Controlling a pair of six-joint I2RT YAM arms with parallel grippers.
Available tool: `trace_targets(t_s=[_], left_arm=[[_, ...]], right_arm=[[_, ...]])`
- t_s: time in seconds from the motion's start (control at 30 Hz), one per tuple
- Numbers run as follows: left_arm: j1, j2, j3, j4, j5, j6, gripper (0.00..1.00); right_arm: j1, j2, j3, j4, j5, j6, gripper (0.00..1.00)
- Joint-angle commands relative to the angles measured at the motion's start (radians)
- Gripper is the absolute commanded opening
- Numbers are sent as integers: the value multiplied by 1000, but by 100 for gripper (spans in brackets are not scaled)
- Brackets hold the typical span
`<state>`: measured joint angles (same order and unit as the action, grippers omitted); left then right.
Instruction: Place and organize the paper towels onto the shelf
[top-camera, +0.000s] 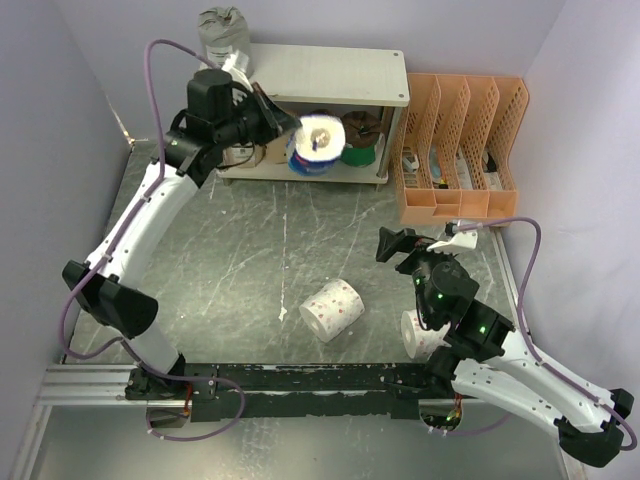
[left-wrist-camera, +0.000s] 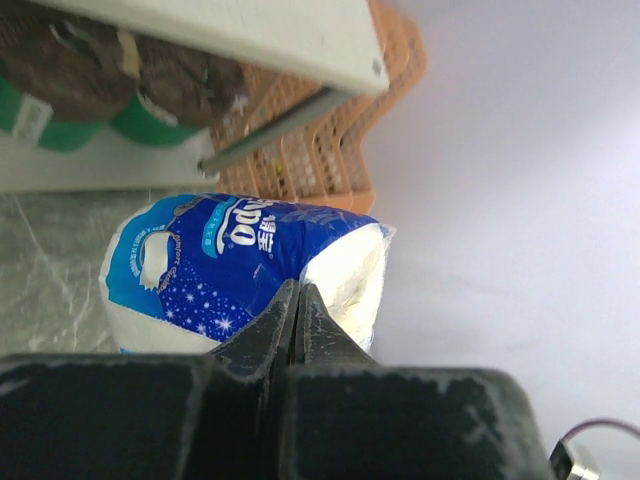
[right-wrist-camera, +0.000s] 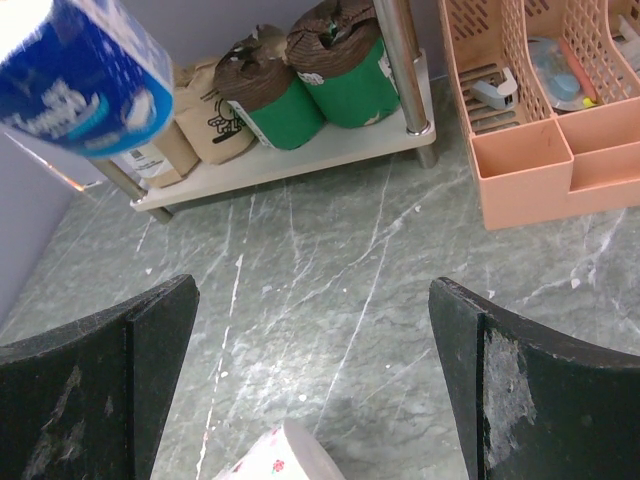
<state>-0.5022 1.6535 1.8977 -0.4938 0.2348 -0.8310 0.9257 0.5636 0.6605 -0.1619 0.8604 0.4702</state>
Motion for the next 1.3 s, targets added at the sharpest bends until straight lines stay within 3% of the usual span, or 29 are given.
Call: trace_targets(t_s=[0.0,0.53,1.27], left_arm=[[80,25,109,175,-40,-77,7],[155,242,384,356,-81,-202,7],[215,499,525,675,-182,-141,7]], right_arm=[[-5,-7,0,26,9,-10,100],[-6,21,10,27,2,-20,100],[-16,83,36,69,19,-111,100]])
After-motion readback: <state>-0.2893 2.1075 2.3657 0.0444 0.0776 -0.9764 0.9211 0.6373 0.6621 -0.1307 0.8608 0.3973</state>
